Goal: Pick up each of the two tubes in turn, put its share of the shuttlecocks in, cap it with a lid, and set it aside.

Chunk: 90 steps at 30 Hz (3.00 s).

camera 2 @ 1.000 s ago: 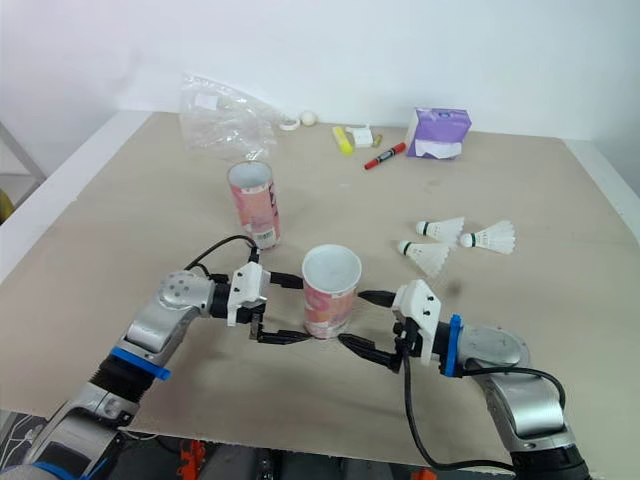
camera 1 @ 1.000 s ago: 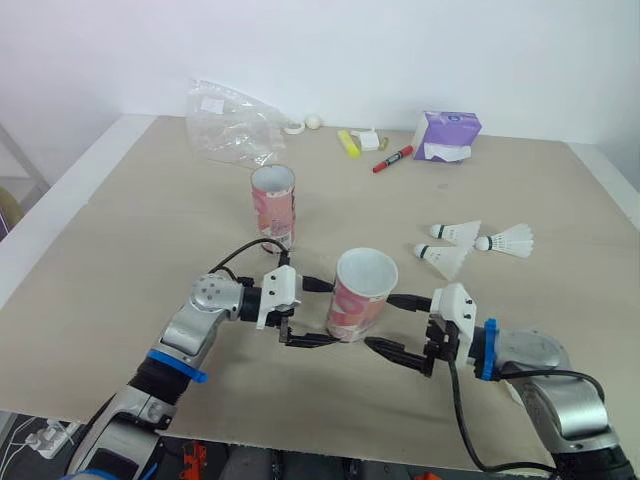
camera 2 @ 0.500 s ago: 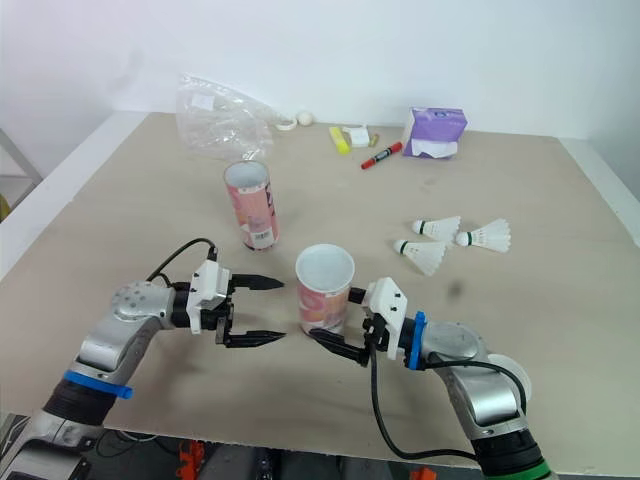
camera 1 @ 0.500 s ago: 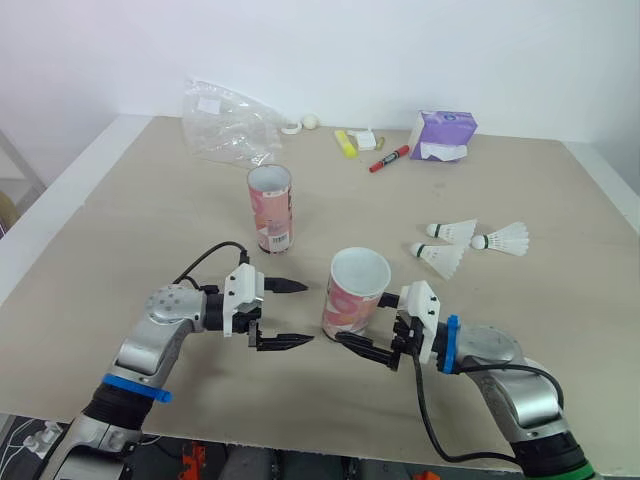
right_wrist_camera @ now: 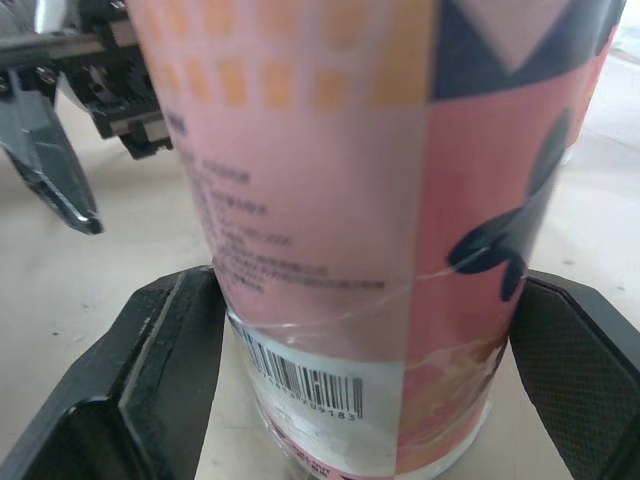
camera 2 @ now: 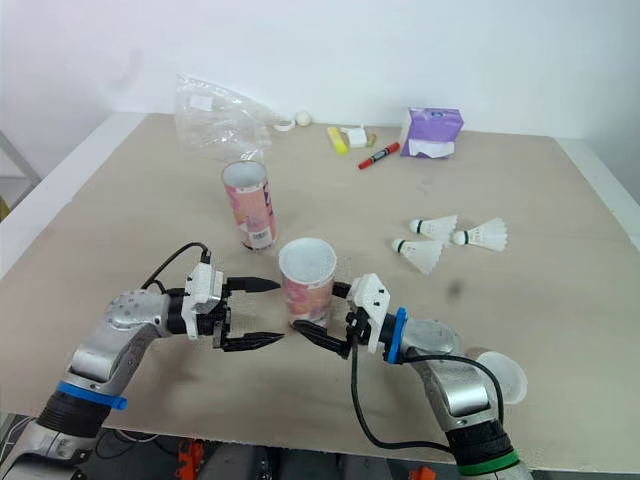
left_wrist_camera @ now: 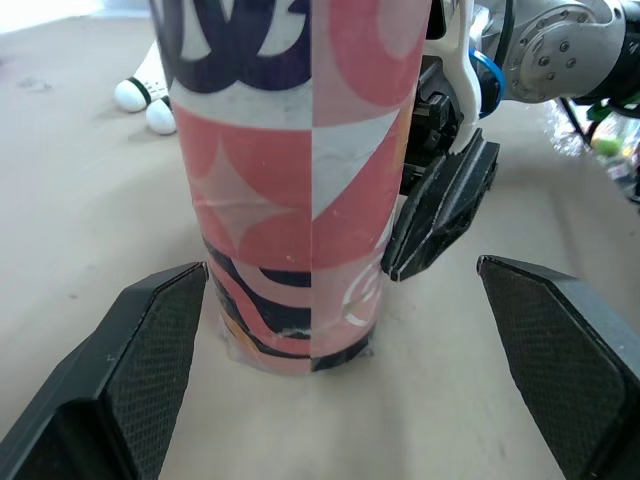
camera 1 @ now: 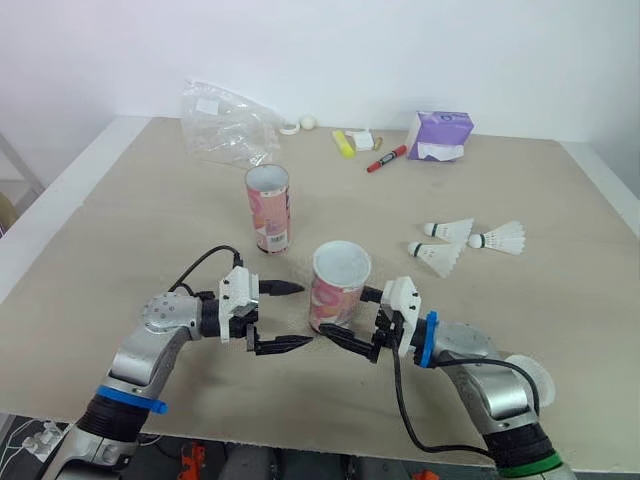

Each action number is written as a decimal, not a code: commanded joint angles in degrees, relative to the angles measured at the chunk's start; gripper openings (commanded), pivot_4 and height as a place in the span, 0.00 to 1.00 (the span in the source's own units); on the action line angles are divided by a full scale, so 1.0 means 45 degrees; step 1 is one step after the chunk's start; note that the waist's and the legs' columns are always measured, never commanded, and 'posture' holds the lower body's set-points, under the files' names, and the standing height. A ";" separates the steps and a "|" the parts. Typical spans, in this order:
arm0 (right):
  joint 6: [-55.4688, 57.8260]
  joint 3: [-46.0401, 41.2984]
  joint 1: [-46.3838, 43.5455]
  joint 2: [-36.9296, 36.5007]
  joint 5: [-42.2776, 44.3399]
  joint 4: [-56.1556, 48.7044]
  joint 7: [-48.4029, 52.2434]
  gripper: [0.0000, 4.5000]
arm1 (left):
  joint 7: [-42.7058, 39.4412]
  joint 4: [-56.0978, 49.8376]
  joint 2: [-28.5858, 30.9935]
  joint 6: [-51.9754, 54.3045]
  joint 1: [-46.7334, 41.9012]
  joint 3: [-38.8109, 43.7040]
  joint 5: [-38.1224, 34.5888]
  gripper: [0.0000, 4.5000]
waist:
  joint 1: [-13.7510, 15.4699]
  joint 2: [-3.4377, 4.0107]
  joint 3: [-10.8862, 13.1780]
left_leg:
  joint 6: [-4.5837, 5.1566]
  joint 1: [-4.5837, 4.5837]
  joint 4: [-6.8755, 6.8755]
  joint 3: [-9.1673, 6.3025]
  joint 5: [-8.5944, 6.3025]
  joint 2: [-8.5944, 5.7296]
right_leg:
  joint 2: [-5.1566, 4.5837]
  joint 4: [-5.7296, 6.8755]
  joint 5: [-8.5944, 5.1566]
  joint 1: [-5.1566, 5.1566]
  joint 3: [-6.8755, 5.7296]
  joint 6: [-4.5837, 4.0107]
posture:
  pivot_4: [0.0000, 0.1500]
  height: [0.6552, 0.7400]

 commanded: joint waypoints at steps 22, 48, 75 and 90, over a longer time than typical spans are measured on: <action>-0.0872 0.0591 -0.1021 0.1135 -0.0437 0.0972 -0.0023 1.00 | -0.0066 0.0158 0.0095 -0.0571 0.0043 -0.0091 0.0271 1.00 | -0.0139 0.0006 0.0003 | -0.0041 0.0028 0.0000 0.0006 0.0024 0.0065 | 0.0060 0.0026 -0.0001 -0.0002 0.0003 -0.0011 | 1.00 1.00; 0.0667 -0.1949 0.0806 -0.0561 0.0702 -0.2528 -0.1260 0.67 | 0.0032 0.0256 -0.0124 -0.0424 -0.0361 -0.0155 0.0208 1.00 | -0.0127 0.0012 0.0011 | -0.0052 0.0036 -0.0003 0.0035 0.0024 0.0100 | 0.0083 0.0034 -0.0009 -0.0010 0.0017 -0.0031 | 1.00 1.00; 0.1367 -1.2163 0.2065 -0.1669 0.2398 0.2910 -0.8234 0.67 | -0.0184 -0.0399 -0.0694 0.0520 -0.0962 -0.0746 -0.0275 1.00 | -0.0206 0.0028 0.0013 | -0.0047 0.0204 -0.0147 0.0269 0.0024 0.0163 | 0.0220 0.0033 0.0000 -0.0019 0.0324 -0.0037 | 1.00 1.00; 0.0861 -1.1387 0.1628 -0.2106 0.1931 0.4397 -0.7568 0.99 | -0.0088 -0.0708 -0.0950 0.0716 -0.0809 -0.0876 -0.0433 1.00 | -0.0203 0.0026 0.0013 | -0.0046 0.0211 -0.0167 0.0294 0.0024 0.0163 | 0.0274 0.0026 -0.0004 -0.0027 0.0437 -0.0029 | 1.00 1.00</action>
